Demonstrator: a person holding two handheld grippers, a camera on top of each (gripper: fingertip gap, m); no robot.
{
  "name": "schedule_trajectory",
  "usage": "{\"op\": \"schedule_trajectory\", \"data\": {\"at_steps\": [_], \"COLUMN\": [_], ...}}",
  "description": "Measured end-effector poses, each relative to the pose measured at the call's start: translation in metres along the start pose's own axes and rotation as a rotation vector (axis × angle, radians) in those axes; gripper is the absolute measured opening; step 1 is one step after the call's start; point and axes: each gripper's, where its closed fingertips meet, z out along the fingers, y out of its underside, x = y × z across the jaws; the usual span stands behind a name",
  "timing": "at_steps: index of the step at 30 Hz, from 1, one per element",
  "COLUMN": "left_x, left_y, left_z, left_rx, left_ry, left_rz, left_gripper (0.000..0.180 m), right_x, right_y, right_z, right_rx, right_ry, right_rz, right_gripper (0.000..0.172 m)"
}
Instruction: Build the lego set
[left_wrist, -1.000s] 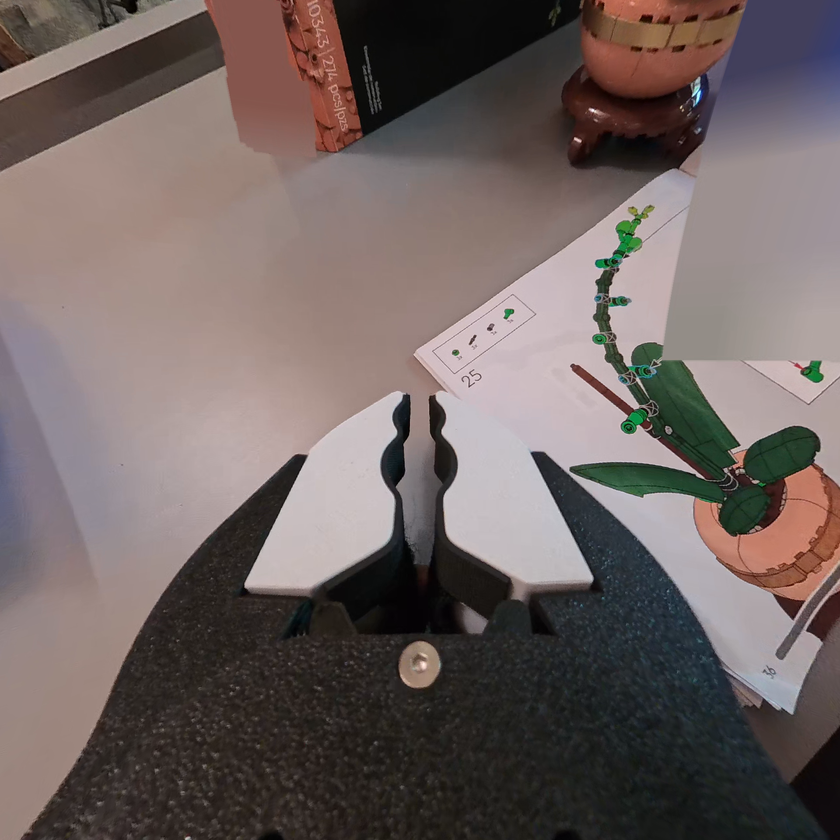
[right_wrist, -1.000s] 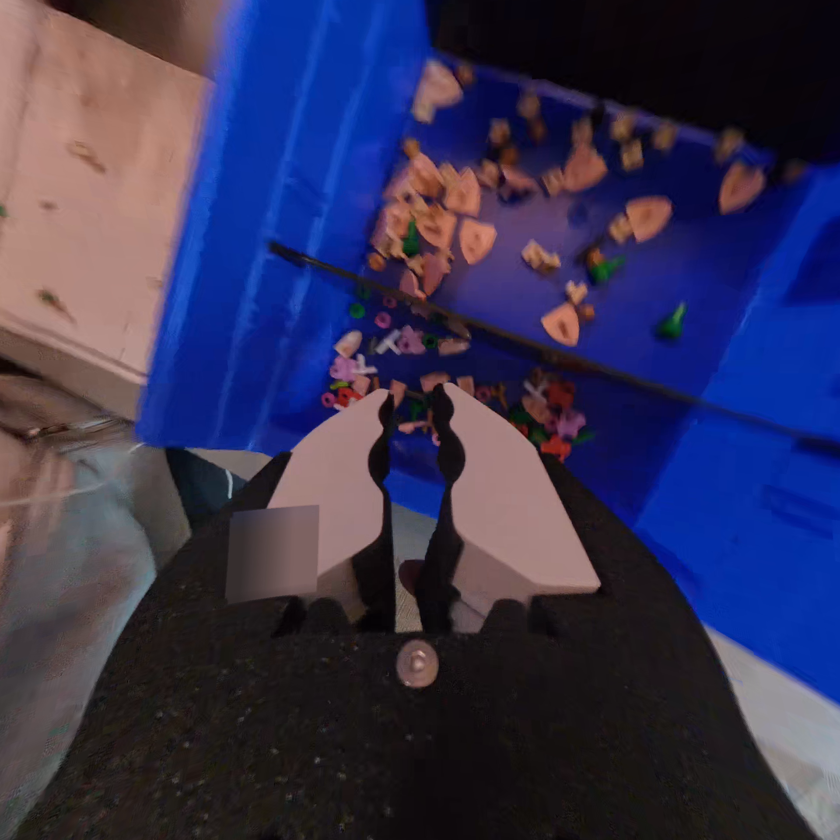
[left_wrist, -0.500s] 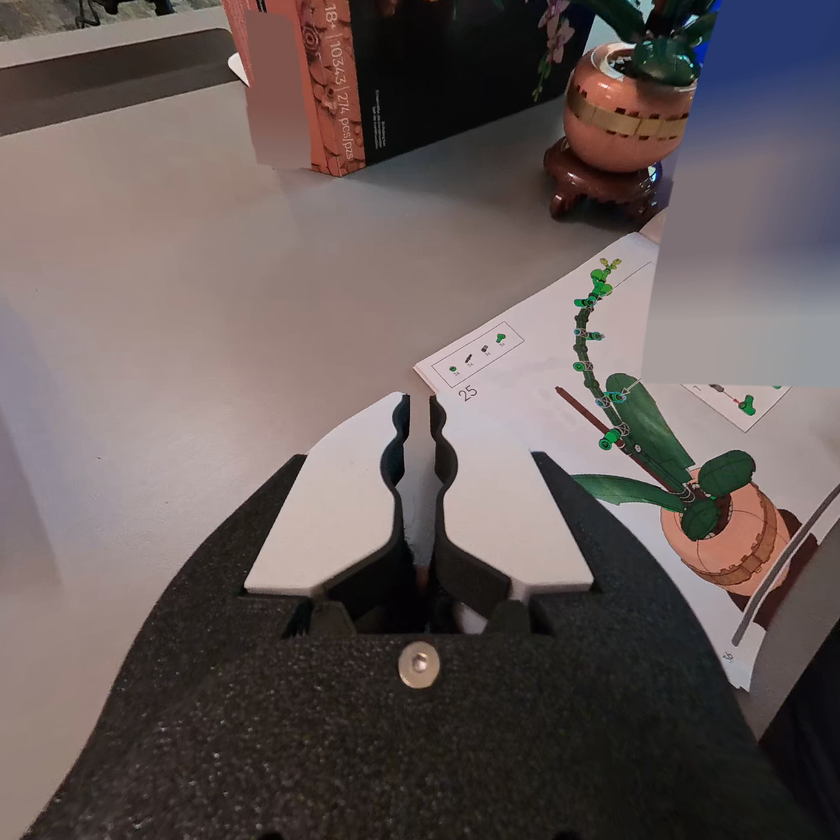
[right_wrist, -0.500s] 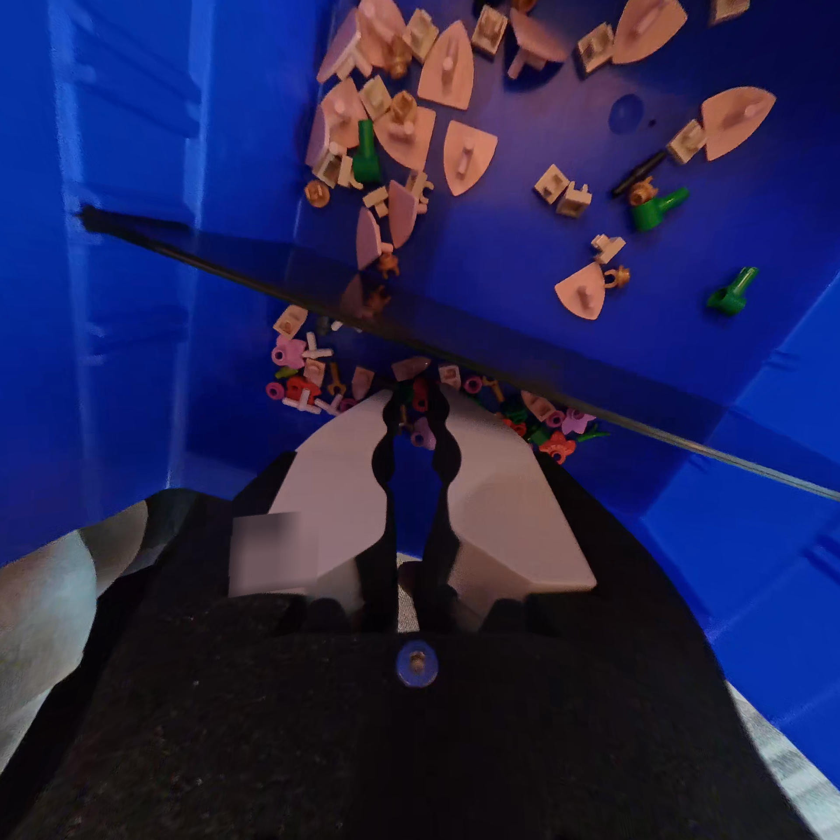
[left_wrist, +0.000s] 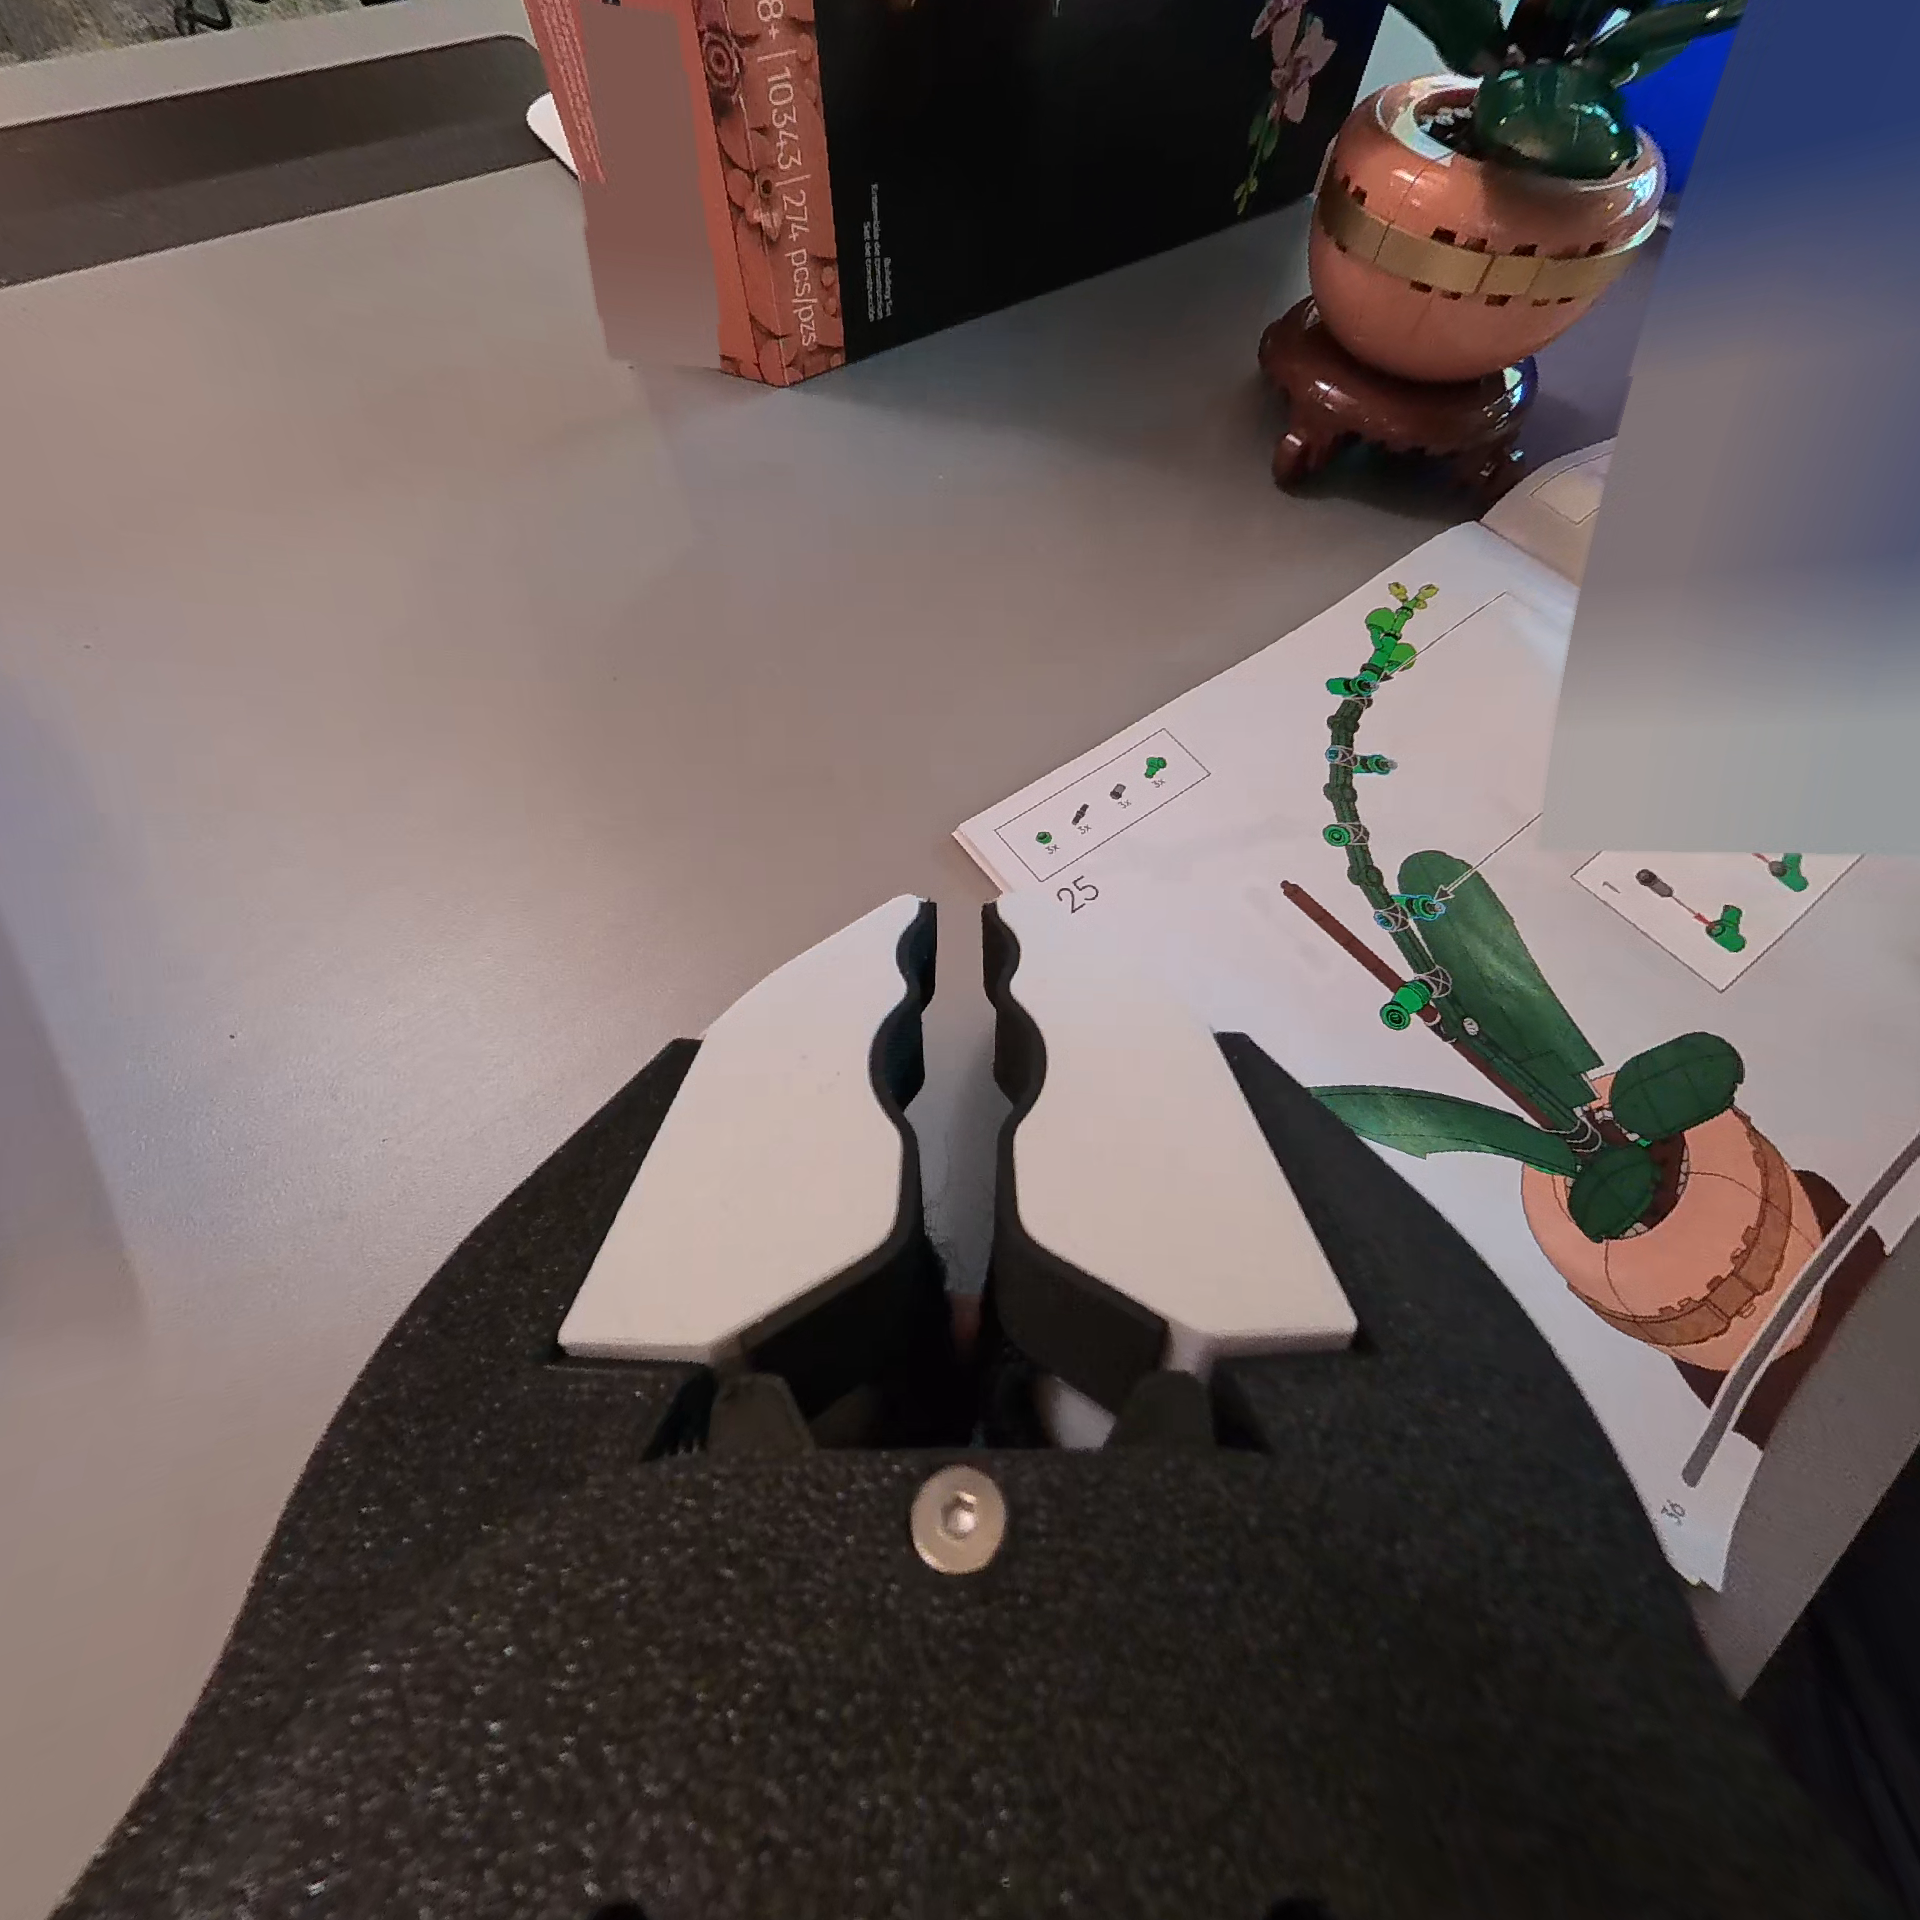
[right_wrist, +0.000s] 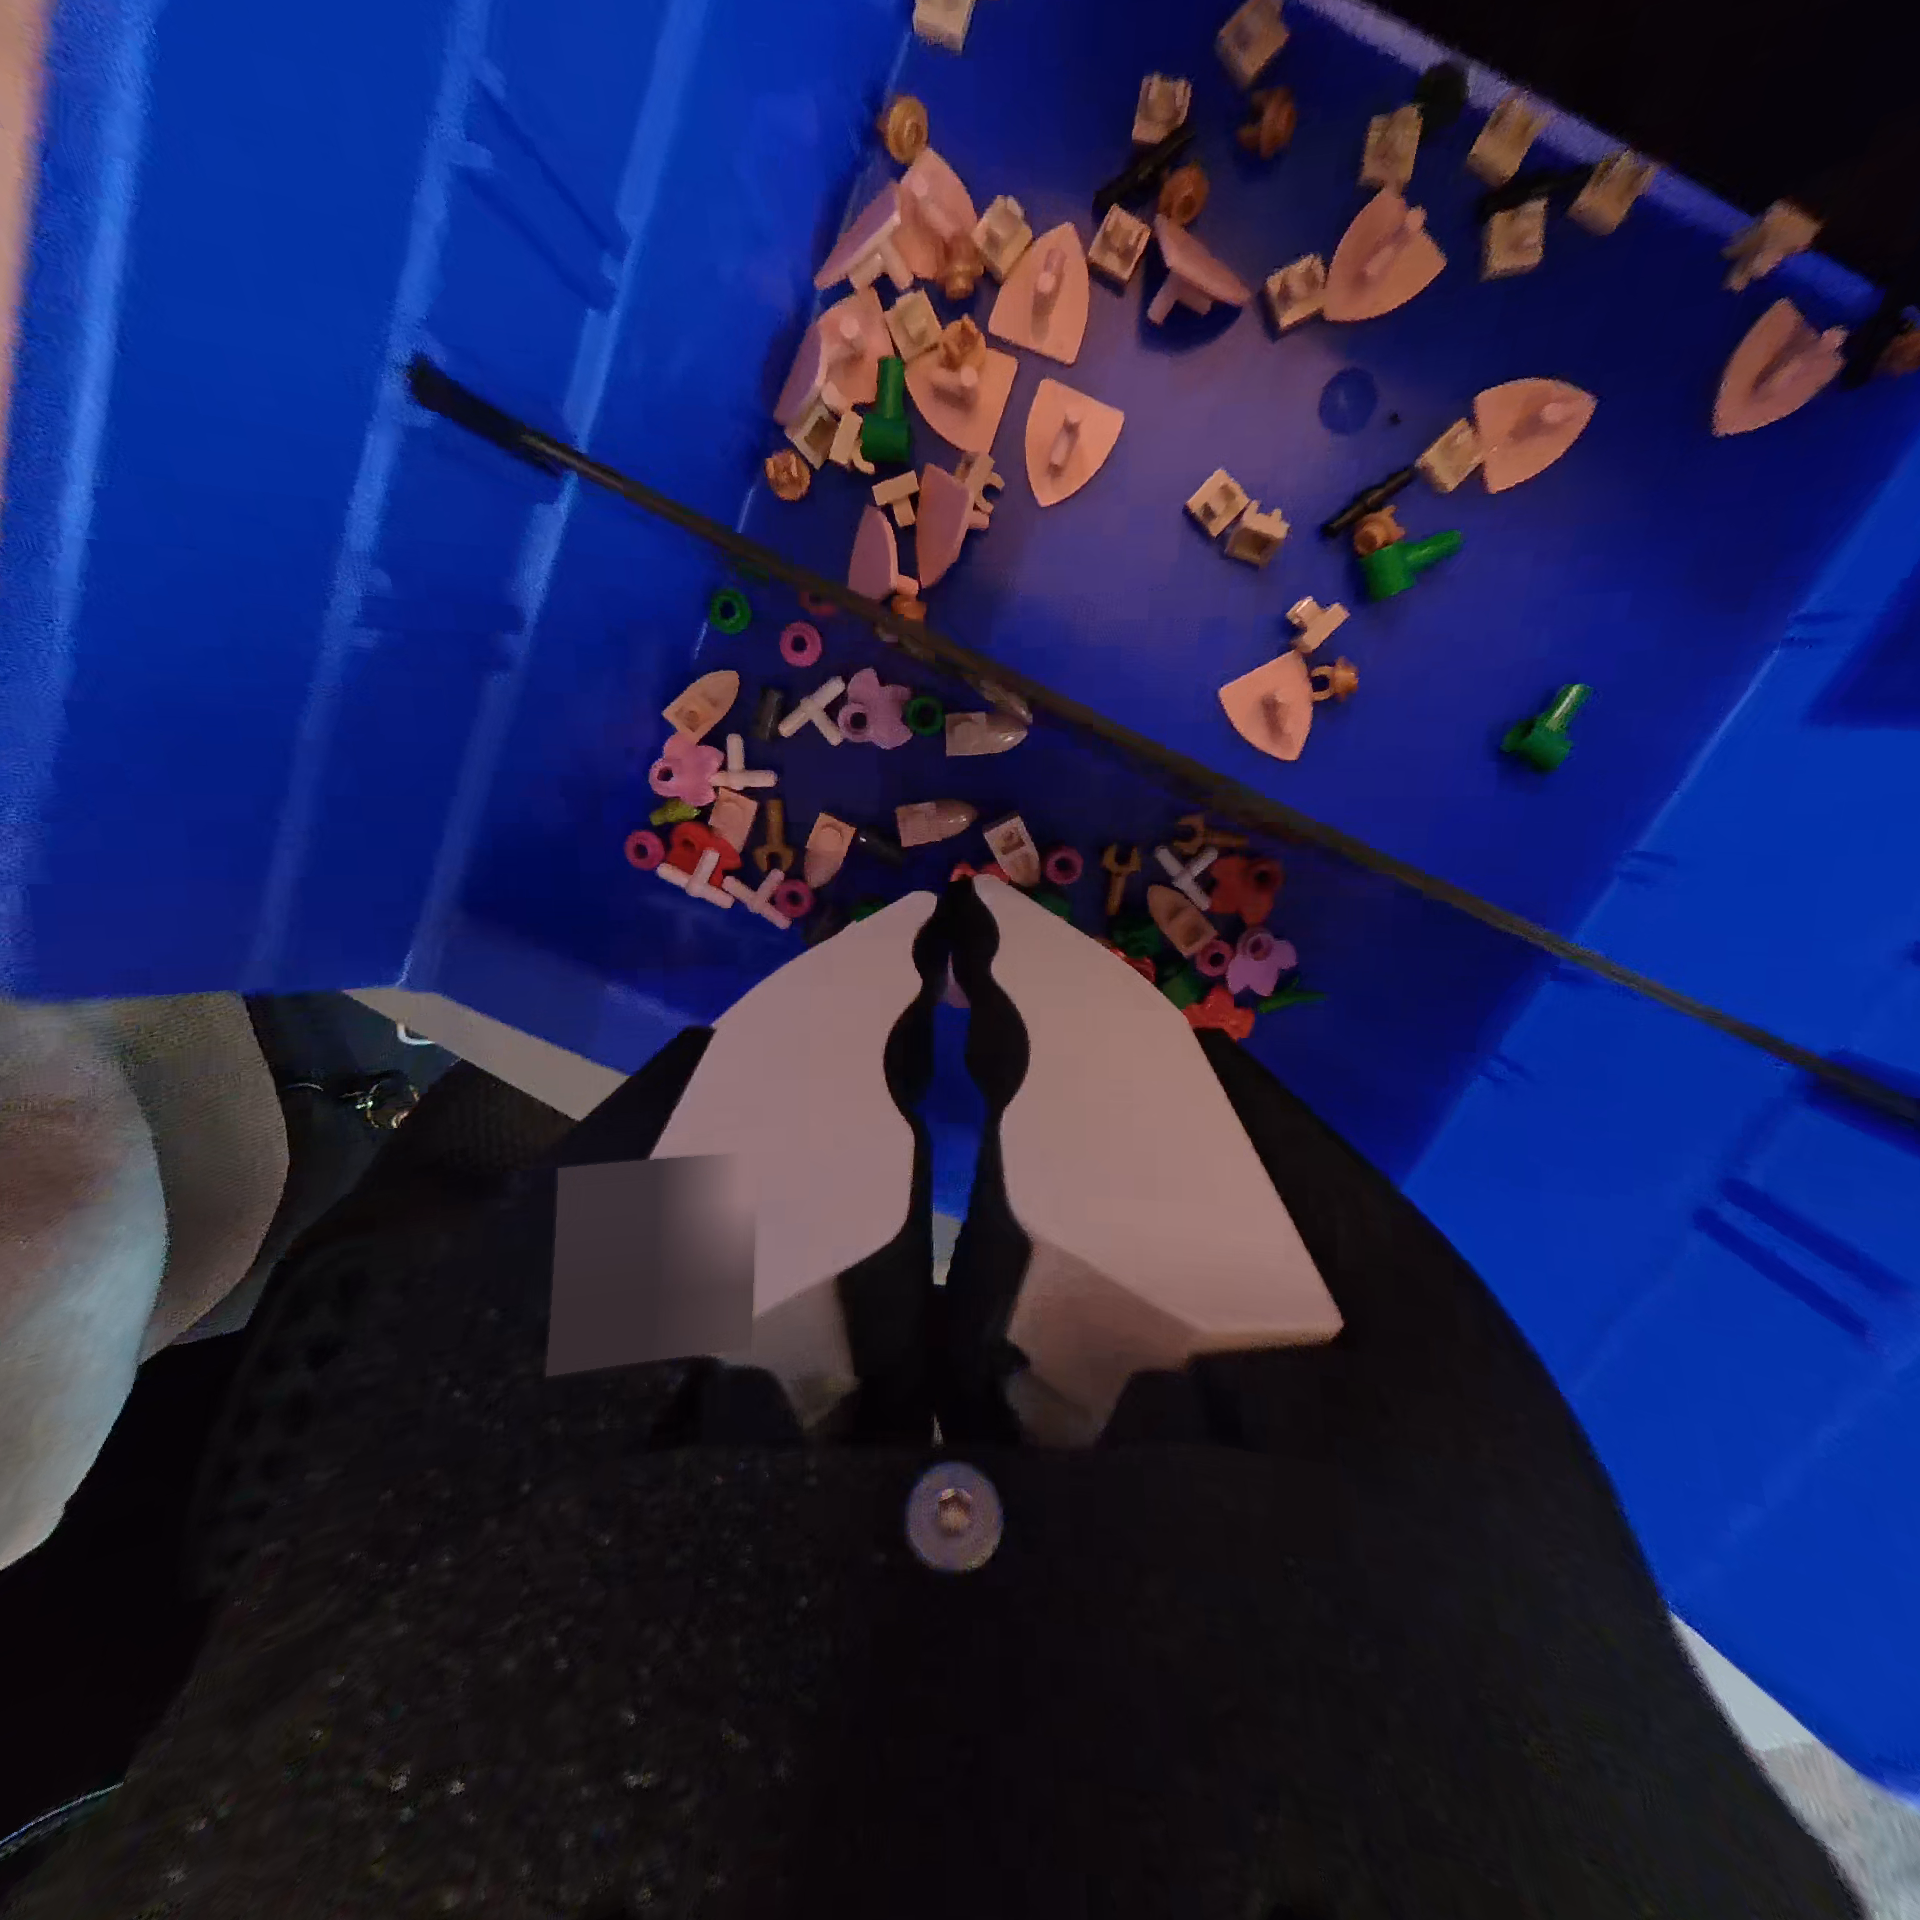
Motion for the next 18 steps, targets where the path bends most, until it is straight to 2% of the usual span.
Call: {"op": "schedule_trajectory", "data": {"at_steps": [1,4,6,12,18], "left_x": [0.000,0.001,0.002,0.003,0.001], "left_y": [0.000,0.000,0.001,0.001,0.001], "left_z": [0.000,0.000,0.000,0.001,0.000], "left_rx": [0.000,-0.001,-0.006,-0.013,-0.006], "left_ry": [-0.001,0.001,0.001,-0.006,-0.015], "left_rz": [0.003,0.012,0.018,0.040,0.026], "left_gripper": [0.008,0.008,0.008,0.008,0.008], "right_x": [0.000,0.001,0.001,-0.003,-0.001], "right_y": [-0.001,0.000,0.008,0.014,0.019], "right_z": [-0.004,-0.010,-0.006,0.007,0.013], "right_rx": [0.025,0.050,-0.025,-0.191,-0.270], "right_ry": [-0.009,-0.032,-0.049,-0.068,-0.054], "right_rz": [0.000,0.011,0.016,0.000,-0.011], "right_gripper": [0.000,0.002,0.009,0.011,0.009]}}
